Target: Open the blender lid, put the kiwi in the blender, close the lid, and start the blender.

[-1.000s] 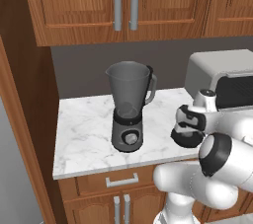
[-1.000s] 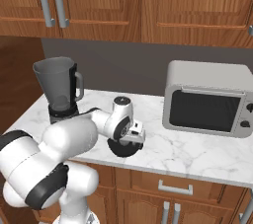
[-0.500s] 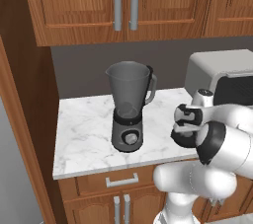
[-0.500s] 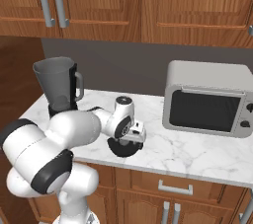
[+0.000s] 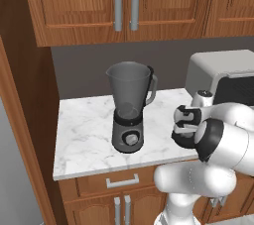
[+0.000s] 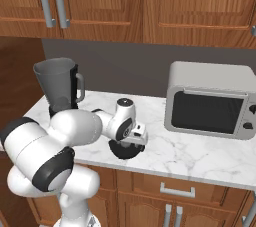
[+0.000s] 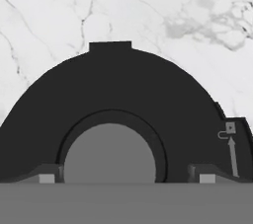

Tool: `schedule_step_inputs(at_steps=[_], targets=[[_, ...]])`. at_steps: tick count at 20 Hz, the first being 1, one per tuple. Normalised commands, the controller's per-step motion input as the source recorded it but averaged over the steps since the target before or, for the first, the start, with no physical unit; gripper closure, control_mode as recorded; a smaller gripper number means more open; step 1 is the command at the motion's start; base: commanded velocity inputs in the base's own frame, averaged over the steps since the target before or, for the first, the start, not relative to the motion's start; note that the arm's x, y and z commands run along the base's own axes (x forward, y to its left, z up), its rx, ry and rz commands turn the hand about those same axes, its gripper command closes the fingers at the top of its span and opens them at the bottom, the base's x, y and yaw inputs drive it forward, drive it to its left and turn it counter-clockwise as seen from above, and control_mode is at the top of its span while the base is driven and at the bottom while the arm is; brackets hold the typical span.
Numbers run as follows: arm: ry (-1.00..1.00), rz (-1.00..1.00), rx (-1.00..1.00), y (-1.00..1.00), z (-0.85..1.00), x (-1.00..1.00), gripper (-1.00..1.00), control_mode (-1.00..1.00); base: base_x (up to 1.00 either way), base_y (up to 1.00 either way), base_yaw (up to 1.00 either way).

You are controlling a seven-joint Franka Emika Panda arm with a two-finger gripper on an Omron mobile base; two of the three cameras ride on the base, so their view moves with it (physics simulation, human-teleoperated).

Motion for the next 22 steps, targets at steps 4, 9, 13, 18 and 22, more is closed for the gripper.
schedule_step_inputs(at_steps=[4, 9, 13, 18, 22], targets=[[0.0, 0.0, 0.0, 0.38, -0.18, 0.0, 1.0, -1.0, 0.0, 0.0, 0.0], [0.0, 0.0, 0.0, 0.43, -0.09, 0.0, 1.0, -1.0, 0.0, 0.0, 0.0], [0.0, 0.0, 0.0, 0.35, -0.04, 0.0, 1.0, -1.0, 0.0, 0.0, 0.0], [0.0, 0.0, 0.0, 0.03, 0.32, -0.04, 1.0, -1.0, 0.0, 0.0, 0.0], [-0.01, 0.0, 0.0, 0.0, 0.98, -0.2, 1.0, -1.0, 0.0, 0.0, 0.0]])
